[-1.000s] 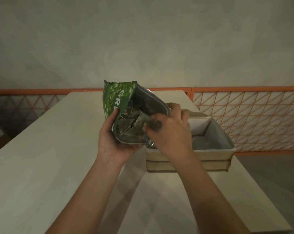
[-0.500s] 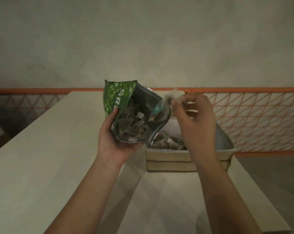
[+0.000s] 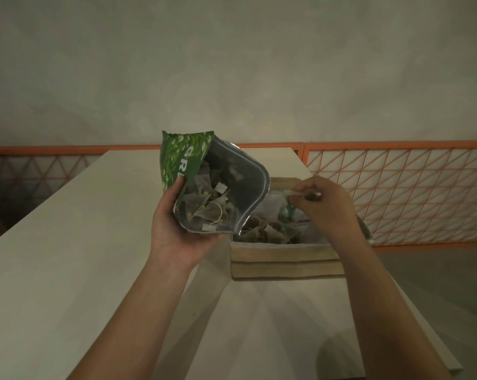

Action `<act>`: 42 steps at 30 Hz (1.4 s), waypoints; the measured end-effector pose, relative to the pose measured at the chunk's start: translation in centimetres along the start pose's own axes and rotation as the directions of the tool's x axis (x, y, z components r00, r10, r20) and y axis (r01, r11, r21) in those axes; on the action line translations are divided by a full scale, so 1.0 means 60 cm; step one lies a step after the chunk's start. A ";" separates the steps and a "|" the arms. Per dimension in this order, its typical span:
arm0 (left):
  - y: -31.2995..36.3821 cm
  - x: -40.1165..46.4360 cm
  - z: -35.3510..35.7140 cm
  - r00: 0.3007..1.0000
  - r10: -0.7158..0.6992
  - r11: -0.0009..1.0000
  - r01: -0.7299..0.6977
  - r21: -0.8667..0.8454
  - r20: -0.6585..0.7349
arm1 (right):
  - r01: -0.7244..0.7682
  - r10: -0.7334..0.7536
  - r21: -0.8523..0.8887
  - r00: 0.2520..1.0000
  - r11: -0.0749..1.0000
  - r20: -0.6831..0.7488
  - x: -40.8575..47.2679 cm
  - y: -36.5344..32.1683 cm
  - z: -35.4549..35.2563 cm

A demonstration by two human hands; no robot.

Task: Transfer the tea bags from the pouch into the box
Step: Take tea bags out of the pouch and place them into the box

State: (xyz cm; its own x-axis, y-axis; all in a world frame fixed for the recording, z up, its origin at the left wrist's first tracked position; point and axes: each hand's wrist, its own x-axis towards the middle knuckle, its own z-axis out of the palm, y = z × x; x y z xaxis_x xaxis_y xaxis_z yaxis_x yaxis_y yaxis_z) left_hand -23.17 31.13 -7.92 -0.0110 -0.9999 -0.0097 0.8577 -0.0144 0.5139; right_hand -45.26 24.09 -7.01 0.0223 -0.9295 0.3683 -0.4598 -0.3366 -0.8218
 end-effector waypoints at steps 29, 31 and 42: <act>0.004 -0.001 -0.005 1.000 -0.014 1.000 0.014 -0.018 -0.017 | 0.130 -0.090 -0.198 0.976 0.971 0.201 -0.010 -0.040 0.016; 0.005 -0.001 -0.003 1.000 -0.013 1.000 0.012 -0.024 -0.027 | 0.251 -0.249 -0.052 0.968 0.967 0.042 -0.032 -0.073 0.016; 0.005 -0.009 0.009 0.995 0.014 0.998 -0.008 0.057 -0.098 | 0.513 -0.442 -0.560 0.856 0.651 0.269 -0.085 -0.134 0.102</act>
State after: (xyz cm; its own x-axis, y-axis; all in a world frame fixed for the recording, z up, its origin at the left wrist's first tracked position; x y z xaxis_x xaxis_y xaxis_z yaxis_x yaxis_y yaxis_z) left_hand -23.18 31.68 -7.32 0.0511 -0.9949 -0.0865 0.8269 -0.0065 0.5623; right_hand -36.26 30.61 -4.94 0.4613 -0.6871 0.5613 -0.7848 -0.6111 -0.1031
